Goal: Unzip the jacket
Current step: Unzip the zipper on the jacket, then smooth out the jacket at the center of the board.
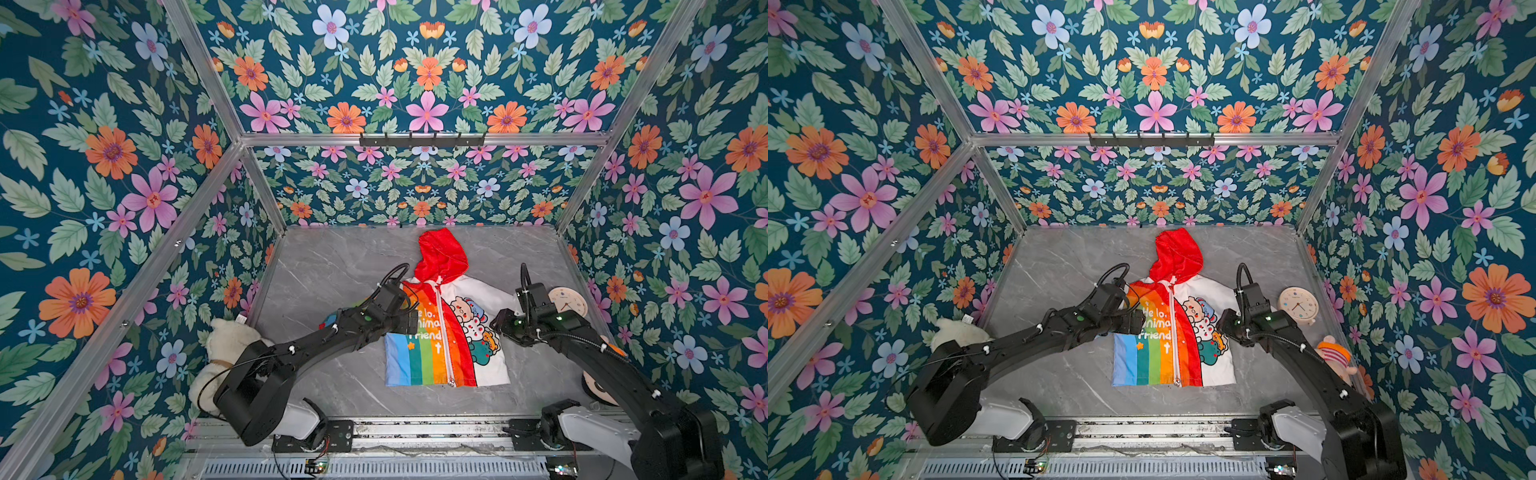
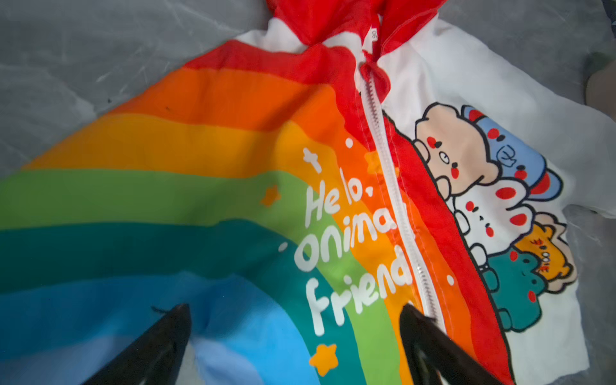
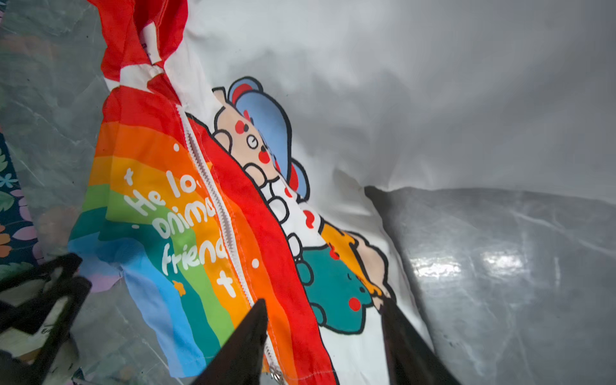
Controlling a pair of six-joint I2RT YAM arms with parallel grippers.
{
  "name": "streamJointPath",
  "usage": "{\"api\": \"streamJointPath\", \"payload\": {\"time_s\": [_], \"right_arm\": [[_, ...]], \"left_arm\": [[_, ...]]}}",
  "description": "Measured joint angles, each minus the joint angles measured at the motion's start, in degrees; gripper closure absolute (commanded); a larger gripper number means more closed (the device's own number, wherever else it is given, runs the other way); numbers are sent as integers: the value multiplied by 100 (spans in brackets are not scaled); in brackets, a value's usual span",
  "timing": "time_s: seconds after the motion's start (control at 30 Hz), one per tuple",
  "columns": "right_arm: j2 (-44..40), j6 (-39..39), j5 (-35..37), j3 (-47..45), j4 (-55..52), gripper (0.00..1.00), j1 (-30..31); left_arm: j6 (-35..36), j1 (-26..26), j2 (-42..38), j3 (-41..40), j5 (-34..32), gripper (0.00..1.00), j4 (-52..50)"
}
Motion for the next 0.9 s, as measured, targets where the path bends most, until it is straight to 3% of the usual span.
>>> {"api": "streamJointPath", "payload": {"time_s": [0.43,0.7,0.9], "right_arm": [[2583,-605,260,2203,-107,44,-33],[3912,-896,96,3130,-295,54,-37],[4614,-1008,-59,3670,-380,60,-35]], "left_arm": [[-1458,-833,-358,-1145,-411,4,17],[-1976,-960,-496,-1495,-614,2,-13],[-2055,-1014,-538,-1700,-710,9,352]]}}
